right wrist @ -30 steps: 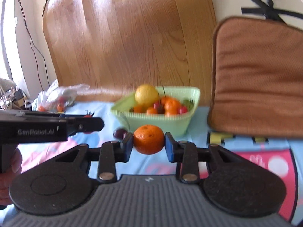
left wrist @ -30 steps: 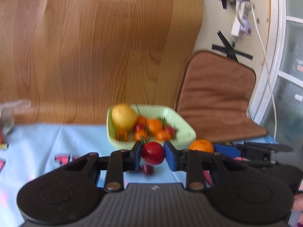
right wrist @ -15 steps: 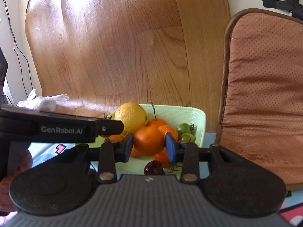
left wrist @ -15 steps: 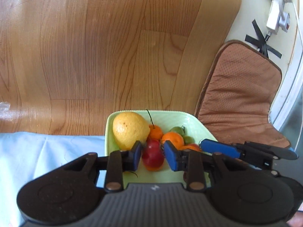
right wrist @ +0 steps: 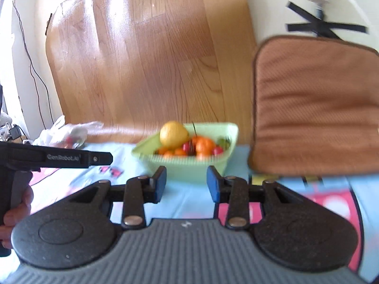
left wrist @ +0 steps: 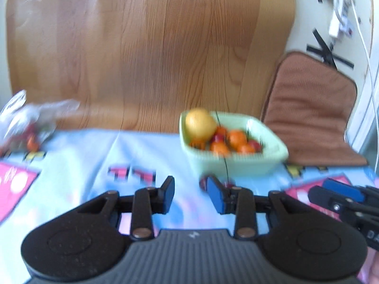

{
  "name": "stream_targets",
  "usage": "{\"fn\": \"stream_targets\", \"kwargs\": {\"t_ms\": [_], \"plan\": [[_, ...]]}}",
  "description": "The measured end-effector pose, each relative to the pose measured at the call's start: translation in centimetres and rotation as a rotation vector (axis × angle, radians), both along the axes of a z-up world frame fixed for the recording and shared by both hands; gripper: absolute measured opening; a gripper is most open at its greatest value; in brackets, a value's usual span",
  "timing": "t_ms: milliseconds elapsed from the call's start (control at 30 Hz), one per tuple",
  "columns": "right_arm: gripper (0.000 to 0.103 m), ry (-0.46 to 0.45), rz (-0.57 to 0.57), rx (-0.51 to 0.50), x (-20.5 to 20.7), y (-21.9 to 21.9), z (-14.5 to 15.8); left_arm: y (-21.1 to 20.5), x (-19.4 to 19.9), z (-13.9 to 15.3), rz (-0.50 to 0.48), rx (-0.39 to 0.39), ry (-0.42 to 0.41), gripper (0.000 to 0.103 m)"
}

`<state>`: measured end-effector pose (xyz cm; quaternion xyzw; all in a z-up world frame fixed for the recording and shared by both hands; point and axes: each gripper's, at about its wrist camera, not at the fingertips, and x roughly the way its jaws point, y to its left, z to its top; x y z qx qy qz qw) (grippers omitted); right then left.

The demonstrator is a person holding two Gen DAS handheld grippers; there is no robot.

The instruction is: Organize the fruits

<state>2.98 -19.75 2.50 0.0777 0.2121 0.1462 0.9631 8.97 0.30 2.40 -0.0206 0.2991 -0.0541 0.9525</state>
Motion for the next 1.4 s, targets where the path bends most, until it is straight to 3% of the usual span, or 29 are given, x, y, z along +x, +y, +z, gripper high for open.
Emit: {"fn": "stream_targets", "kwargs": {"t_ms": [167,267,567,900,1400], "plan": [[0.041,0.077,-0.028,0.032,-3.7,-0.2,-0.7,-0.9,-4.7,-0.5,-0.005,0.031,0.004,0.034],[0.041,0.072,-0.046,0.038,-5.2,-0.2,-0.2,-1.3,-6.8,-0.4,0.004,0.056,-0.013,0.039],[0.042,0.053,-0.029,0.055,-8.2,0.5,1.1,-1.5,-10.2,-0.3,0.022,0.065,-0.015,0.039],[0.043,0.064,-0.022,0.070,-9.0,0.7,1.1,-1.4,-10.8,-0.3,0.028,0.066,-0.014,0.039],[0.043,0.115,-0.036,0.079,-7.5,0.4,0.0,-1.5,-8.6,-2.0,0.049,0.099,0.024,0.042]]}}
